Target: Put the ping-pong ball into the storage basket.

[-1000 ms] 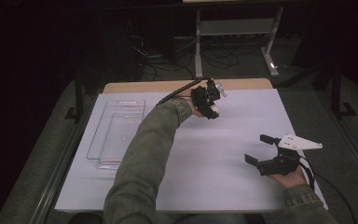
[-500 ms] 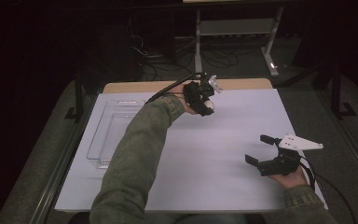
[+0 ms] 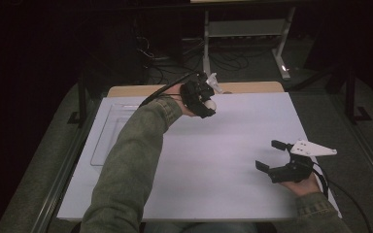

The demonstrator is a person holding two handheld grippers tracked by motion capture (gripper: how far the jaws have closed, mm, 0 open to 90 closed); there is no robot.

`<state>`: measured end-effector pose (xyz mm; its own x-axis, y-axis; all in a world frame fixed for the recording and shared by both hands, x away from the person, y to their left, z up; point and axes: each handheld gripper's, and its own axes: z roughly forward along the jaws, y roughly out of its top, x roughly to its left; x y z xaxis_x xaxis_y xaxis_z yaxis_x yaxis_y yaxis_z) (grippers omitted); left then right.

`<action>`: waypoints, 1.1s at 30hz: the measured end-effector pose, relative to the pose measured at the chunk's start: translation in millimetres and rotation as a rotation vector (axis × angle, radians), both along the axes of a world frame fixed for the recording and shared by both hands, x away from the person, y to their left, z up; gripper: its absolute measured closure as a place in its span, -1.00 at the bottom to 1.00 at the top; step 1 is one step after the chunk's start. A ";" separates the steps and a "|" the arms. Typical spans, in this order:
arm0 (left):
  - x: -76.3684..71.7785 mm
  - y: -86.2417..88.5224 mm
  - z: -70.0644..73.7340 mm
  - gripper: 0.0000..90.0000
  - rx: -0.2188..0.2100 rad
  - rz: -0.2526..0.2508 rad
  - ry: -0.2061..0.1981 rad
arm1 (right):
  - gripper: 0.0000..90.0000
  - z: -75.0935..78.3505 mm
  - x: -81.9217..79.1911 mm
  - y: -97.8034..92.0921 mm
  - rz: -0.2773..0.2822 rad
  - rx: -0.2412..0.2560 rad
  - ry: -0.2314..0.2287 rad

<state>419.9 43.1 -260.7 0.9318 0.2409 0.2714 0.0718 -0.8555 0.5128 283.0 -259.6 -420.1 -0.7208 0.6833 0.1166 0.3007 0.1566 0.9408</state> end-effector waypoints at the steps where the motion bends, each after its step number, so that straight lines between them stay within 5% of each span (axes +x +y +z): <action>1: -0.8 1.6 1.4 0.13 -0.005 0.003 -0.002 | -1.00 0.3 -0.4 -0.4 -0.003 0.002 0.000; 33: -10.7 35.2 18.9 0.13 0.003 0.008 -0.017 | -1.00 0.1 -2.0 -3.8 -0.014 0.004 0.002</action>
